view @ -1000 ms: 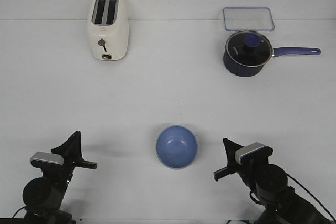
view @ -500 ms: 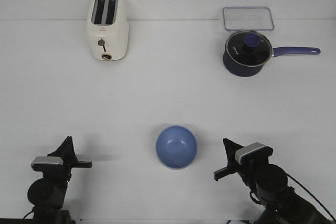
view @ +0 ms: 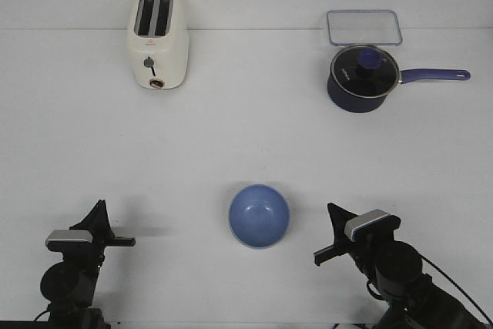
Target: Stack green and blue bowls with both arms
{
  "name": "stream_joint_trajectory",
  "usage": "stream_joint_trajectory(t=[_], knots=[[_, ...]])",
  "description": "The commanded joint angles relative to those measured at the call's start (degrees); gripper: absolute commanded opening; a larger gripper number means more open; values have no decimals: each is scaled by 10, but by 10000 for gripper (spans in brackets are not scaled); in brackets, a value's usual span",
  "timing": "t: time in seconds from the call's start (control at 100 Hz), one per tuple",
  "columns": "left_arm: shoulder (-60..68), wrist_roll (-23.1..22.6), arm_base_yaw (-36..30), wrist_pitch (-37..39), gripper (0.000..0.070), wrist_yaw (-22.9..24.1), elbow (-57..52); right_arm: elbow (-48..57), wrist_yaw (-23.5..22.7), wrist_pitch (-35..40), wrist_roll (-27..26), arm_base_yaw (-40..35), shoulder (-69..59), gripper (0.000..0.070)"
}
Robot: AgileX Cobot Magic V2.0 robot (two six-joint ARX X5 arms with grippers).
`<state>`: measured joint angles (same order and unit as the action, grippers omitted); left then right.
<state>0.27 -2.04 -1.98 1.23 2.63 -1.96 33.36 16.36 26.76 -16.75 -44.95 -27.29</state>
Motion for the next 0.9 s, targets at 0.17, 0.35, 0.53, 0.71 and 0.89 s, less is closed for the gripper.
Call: stream_joint_trajectory(t=[0.17, 0.35, 0.53, 0.71, 0.89], knots=[[-1, 1, 1, 8, 15, -3, 12, 4, 7, 0, 41, 2, 8, 10], [-1, 1, 1, 8, 15, -3, 12, -49, -21, -77, 120, 153, 59, 10], [-1, 1, 1, 8, 15, -3, 12, -201, -134, -220, 149, 362, 168, 10], [-1, 1, 1, 8, 15, -3, 12, -308, -164, -260, 147, 442, 248, 10], [-1, 1, 1, 9, 15, -3, 12, -326, -164, -220, 153, 443, 272, 10]])
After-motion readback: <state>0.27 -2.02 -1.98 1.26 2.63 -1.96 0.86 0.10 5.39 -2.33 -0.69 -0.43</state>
